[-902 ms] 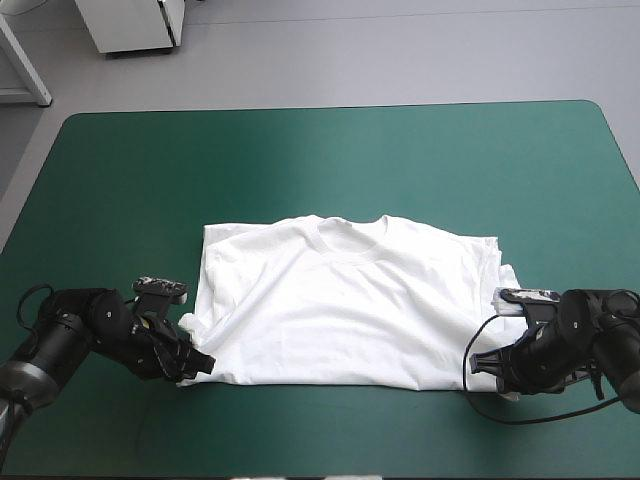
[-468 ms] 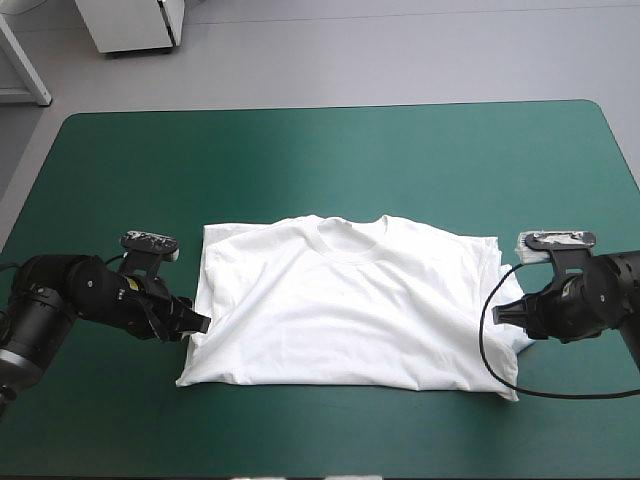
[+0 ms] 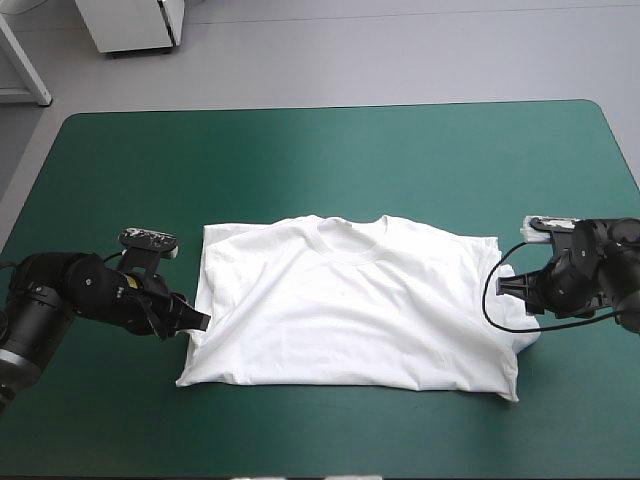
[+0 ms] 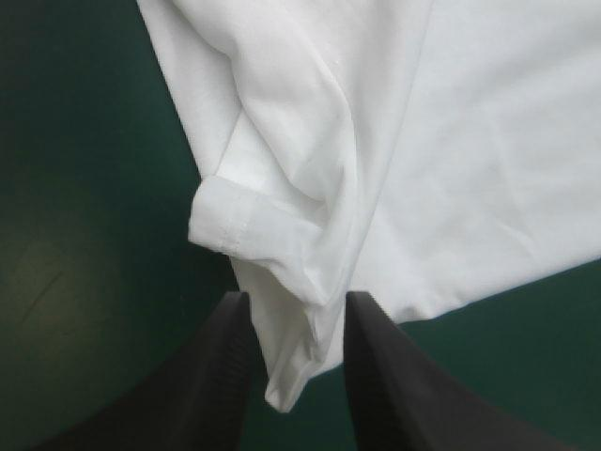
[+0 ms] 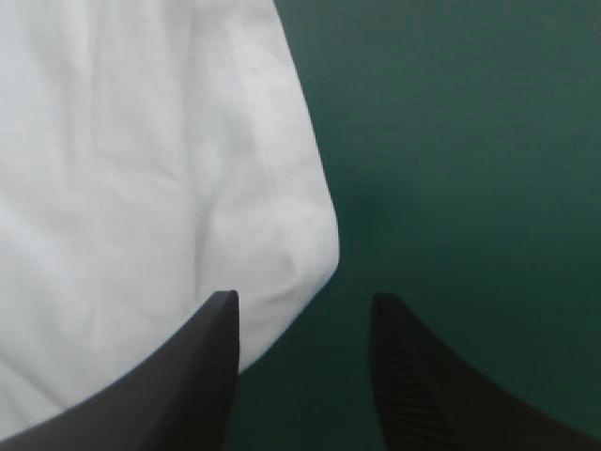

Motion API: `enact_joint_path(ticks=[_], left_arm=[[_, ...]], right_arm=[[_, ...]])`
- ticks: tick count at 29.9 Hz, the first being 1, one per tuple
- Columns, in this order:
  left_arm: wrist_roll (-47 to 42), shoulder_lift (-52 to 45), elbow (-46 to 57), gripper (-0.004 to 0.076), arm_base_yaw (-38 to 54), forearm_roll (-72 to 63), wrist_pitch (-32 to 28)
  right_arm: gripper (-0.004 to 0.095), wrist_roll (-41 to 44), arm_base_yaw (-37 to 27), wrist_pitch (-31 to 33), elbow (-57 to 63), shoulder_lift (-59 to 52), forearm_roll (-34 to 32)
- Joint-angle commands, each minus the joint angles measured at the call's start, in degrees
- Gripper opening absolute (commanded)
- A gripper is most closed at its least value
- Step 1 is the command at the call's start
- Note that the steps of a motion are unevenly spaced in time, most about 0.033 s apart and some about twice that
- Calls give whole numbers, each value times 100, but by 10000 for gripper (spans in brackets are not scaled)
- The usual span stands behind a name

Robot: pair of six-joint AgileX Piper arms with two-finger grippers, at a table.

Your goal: Fold the cloth

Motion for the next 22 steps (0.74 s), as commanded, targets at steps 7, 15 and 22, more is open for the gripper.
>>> enact_joint_path(ticks=[7,15,22], left_arm=[[-32,-110,-181,197,-15,-94,-160],[-32,-110,-181,197,-15,-94,-163],[-32,-110,-181,197,-15,-129,-163]], right_arm=[[413,-10,-80,-620,-188,701,-36],[396,-10,-80,-904,-188,1193,-90],[367,-10,-80,-955,-188,1481,-79]])
